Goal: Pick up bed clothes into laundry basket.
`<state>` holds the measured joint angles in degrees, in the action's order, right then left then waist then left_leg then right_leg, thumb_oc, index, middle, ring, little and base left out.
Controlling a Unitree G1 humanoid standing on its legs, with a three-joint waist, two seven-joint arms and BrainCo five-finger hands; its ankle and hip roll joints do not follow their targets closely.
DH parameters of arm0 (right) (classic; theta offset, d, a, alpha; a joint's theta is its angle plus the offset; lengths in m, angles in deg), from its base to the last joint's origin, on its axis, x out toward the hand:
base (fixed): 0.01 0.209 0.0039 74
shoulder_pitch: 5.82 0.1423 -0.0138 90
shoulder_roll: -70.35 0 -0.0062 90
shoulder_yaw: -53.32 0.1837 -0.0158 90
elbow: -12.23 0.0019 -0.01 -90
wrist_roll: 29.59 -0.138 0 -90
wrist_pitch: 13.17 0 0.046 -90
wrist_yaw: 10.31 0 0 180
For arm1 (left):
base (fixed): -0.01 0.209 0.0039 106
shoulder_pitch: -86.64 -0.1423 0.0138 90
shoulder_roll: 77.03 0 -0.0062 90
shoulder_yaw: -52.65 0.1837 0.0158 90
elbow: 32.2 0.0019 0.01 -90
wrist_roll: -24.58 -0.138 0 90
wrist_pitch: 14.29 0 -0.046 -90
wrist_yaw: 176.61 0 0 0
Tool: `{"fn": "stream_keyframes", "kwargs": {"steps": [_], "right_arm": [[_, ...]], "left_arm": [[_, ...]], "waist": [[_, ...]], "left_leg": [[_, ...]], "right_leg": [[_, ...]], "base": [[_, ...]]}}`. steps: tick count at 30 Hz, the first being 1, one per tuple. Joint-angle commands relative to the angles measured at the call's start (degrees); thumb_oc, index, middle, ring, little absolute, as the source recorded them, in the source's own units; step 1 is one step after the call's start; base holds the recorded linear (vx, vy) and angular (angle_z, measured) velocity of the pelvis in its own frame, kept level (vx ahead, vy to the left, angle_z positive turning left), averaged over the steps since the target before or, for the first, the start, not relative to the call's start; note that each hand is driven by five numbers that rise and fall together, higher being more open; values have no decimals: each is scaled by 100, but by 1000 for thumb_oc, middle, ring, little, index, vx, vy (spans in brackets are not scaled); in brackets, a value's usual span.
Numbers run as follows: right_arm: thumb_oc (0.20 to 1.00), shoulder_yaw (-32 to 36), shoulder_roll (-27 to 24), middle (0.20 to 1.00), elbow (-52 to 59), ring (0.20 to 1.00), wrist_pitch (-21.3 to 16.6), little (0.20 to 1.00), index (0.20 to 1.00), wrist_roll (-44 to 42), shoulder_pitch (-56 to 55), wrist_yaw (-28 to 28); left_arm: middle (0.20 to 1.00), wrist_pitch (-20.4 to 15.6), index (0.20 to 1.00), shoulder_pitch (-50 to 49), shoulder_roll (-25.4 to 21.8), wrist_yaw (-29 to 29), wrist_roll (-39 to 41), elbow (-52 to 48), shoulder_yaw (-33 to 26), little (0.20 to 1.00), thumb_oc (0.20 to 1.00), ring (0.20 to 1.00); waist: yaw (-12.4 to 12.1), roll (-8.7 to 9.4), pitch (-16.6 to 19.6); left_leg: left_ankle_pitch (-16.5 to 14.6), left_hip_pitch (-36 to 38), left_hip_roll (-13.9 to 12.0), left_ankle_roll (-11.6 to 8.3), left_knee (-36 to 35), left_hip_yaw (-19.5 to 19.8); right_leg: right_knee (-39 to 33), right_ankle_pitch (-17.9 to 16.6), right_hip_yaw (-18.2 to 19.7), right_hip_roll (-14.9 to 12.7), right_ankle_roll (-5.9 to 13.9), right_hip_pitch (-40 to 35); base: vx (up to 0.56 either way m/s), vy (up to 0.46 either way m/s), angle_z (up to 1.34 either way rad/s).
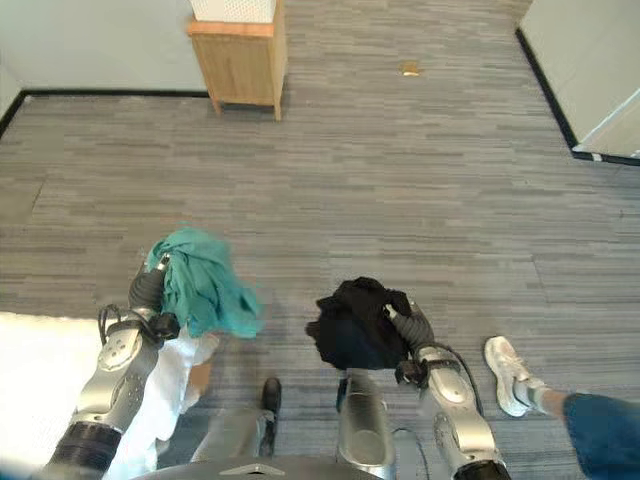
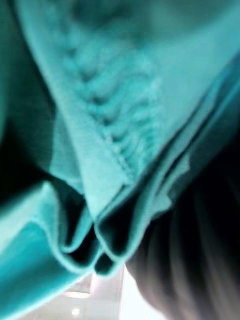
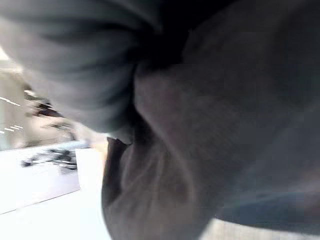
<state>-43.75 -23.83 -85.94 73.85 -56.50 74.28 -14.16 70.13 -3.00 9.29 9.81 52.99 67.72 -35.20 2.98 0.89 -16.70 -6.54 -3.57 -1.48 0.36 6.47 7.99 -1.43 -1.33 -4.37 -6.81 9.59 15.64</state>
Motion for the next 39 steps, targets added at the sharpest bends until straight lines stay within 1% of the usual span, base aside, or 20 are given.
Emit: {"fn": "stream_keyframes", "kwargs": {"steps": [1, 3, 4, 5, 6, 7, 8, 9, 10, 11, 12, 13, 15, 16, 18, 20, 22, 27, 31, 39], "right_arm": [[200, 212, -30, 200, 213, 200, -406, 200, 200, -85, 179, -143], [200, 180, -59, 200, 174, 200, -423, 200, 200, -171, 266, -148], [200, 137, -81, 200, 277, 200, -529, 200, 200, -492, 352, -69], [200, 138, -100, 200, 342, 200, -543, 200, 200, -586, 345, -72], [200, 196, -177, 200, 303, 200, -582, 200, 200, -620, 320, 45], [200, 211, -204, 200, 266, 200, -565, 200, 200, -608, 341, 121], [200, 189, -211, 200, 201, 200, -551, 200, 200, -672, 406, 185], [200, 213, -190, 200, 227, 200, -567, 200, 200, -736, 383, 150], [200, 261, -187, 200, 239, 200, -588, 200, 200, -695, 254, 92], [200, 236, -187, 200, 216, 200, -571, 200, 200, -661, 240, 79], [200, 145, -50, 200, 137, 200, -445, 200, 200, -458, 182, -94], [200, 16, 28, 200, 157, 200, -397, 200, 200, -309, 217, -186], [200, 17, 29, 200, 157, 200, -397, 200, 200, -308, 218, -185], [200, -137, 204, 200, 174, 200, -435, 200, 200, -482, 300, -221], [200, -198, 236, 200, 194, 200, -443, 200, 200, -490, 307, -269], [200, -304, 221, 200, 232, 200, -424, 200, 200, -476, 280, -313], [200, -253, 213, 200, 248, 200, -420, 200, 200, -489, 213, -347], [200, -319, 150, 200, 427, 200, -387, 200, 200, -408, -53, -471], [200, 135, 125, 200, 469, 200, -553, 200, 200, -407, -125, -328], [200, 340, 78, 200, 345, 200, -571, 200, 200, -166, -172, -249]], "left_arm": [[200, -468, 200, -242, -171, -167, -143, -610, 5, 200, 200, 200], [200, -420, 200, -300, -58, -158, -98, -543, 34, 200, 200, 200], [200, -365, 200, -270, 44, -135, 104, -538, 134, 200, 200, 200], [200, -318, 200, -264, 33, -189, 138, -557, 189, 200, 200, 200], [200, -255, 200, -213, -44, -211, 105, -637, 305, 200, 200, 200], [200, -244, 200, -143, -29, -226, 170, -659, 366, 200, 200, 200], [200, -266, 200, -53, -7, -238, 267, -655, 445, 200, 200, 200], [200, -282, 200, -37, 5, -240, 307, -658, 441, 200, 200, 200], [200, -312, 200, -78, 26, -266, 284, -580, 479, 200, 200, 200], [200, -327, 200, -88, 24, -283, 278, -545, 513, 200, 200, 200], [200, -311, 200, -239, 22, -368, 189, -597, 501, 200, 200, 200], [200, -304, 200, -313, -30, -452, 155, -639, 525, 200, 200, 200], [200, -304, 200, -312, -30, -452, 155, -638, 526, 200, 200, 200], [200, -308, 200, -164, -99, -429, 32, -633, 686, 200, 200, 200], [200, -331, 200, -77, -163, -446, -15, -604, 771, 200, 200, 200], [200, -296, 200, 215, -254, -596, 109, -624, 1051, 200, 200, 200], [200, -281, 200, 298, -276, -675, 44, -669, 1184, 200, 200, 200], [200, -348, 200, 438, -275, -899, -177, -925, 1558, 200, 200, 200], [200, -344, 200, 572, -118, -861, -178, -556, 1732, 200, 200, 200], [200, -277, 200, 18, -137, -999, -25, -627, 1506, 200, 200, 200]], "waist": [[117, -2, 549], [196, -99, 673], [164, 14, 596], [125, 101, 512], [3, 214, 292], [-75, 235, 232], [-238, 247, 183], [-298, 201, 210], [-446, 92, 287], [-511, 106, 305], [-752, 127, 514], [-772, 242, 597], [-792, 240, 615], [-546, 182, 494], [-460, 110, 451], [-260, 36, 373], [-164, 79, 393], [120, 371, 662], [243, 291, 1046], [216, 187, 1144]], "left_leg": [[-427, 2076, -360, -216, -92, -209], [479, 1830, -640, -454, 932, -252], [1327, 922, -818, -428, 2822, -509], [1460, 582, -923, -323, 3504, -692], [1313, -132, -1141, -198, 4533, -996], [1202, -502, -1173, -213, 4608, -1155], [1094, -1320, -1157, -320, 4340, -1421], [1076, -1472, -1145, -371, 3875, -1471], [1229, -1642, -977, -381, 2421, -1755], [1275, -1615, -840, -376, 2138, -1762], [1280, -1502, -273, -192, 1202, -1834], [968, -1166, -101, 58, 995, -1950], [1003, -1167, -108, 59, 948, -1969], [647, -559, 29, 366, 564, -1887], [598, -321, -27, 356, 402, -1779], [491, 154, -197, 168, 132, -1700], [477, 241, -192, 84, 71, -1637], [352, 560, -167, -11, -133, -1692], [497, 754, -228, -100, -575, -1777], [619, 919, -234, -150, -876, -1747]], "right_leg": [[581, -773, -316, 38, -21, 490], [971, -525, -270, 284, -267, 408], [974, -208, -385, 389, -664, -114], [887, -63, -464, 480, -847, -423], [803, 210, -547, 623, -1106, -823], [752, 309, -529, 644, -1126, -1023], [653, 477, -507, 615, -1085, -1411], [608, 563, -493, 627, -1056, -1560], [554, 775, -431, 684, -975, -1914], [556, 822, -371, 649, -952, -2039], [703, 1132, -128, 698, -844, -2599], [1573, 848, -208, 481, -551, -2456], [1571, 829, -187, 484, -552, -2425], [3476, -36, 85, 344, -140, -1452], [3512, 66, 178, 318, -189, -1090], [2479, 273, -226, -307, -334, -654], [1847, 183, -185, -328, -295, -628], [771, -35, 260, -41, -123, -1034], [248, 11, 270, 81, -165, -1479], [63, 82, 261, 183, -233, -1709]], "base": [[597, -260, 93], [588, -381, 78], [687, -628, 65], [741, -824, 77], [569, -616, 34], [696, -515, 4], [621, -196, -17], [920, -55, -11], [784, 48, -28], [1432, 108, -95], [1356, 178, -72], [1199, 166, -52], [372, 119, -53], [374, 132, -79], [427, 58, -12], [382, -80, 30], [288, -117, 33], [253, -158, 45], [154, -81, -24], [18, -28, -22]]}}
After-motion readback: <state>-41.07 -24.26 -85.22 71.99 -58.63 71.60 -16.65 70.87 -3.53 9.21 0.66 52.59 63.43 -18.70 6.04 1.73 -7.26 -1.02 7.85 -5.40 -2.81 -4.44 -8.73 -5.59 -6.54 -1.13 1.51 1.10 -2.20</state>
